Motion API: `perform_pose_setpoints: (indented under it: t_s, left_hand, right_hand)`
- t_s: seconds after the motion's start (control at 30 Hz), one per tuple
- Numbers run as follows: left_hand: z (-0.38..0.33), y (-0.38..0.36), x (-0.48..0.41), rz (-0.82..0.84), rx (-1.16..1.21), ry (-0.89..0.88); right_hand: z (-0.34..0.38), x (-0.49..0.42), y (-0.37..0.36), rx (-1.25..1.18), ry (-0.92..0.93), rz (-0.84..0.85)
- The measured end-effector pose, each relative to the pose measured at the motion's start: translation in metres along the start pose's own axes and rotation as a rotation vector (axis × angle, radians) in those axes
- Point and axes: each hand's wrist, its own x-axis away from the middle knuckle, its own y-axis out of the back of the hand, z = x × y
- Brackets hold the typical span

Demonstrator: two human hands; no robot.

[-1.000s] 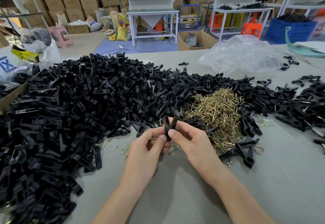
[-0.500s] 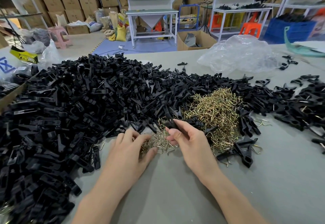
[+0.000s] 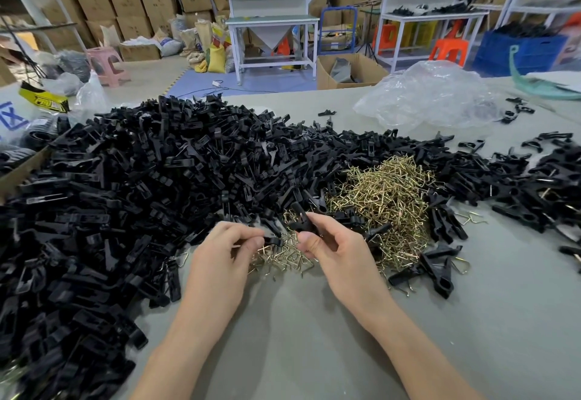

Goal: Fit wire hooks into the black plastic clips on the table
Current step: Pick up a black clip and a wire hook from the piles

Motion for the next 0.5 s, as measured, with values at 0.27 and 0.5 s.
perform_pose_setpoints:
  t_s: [0.27,0.5]
  left_hand:
    - [-0.009,0.003,0.0,-0.069,0.296,0.119]
    - [-0.016,-0.008,0.006,0.011,0.528,0.185]
  right_hand:
    - [0.007,0.0,-0.003,-0.156,0.02,0.076]
    - [0.01,0.0,-0.001,-0.565,-0.129,0.197]
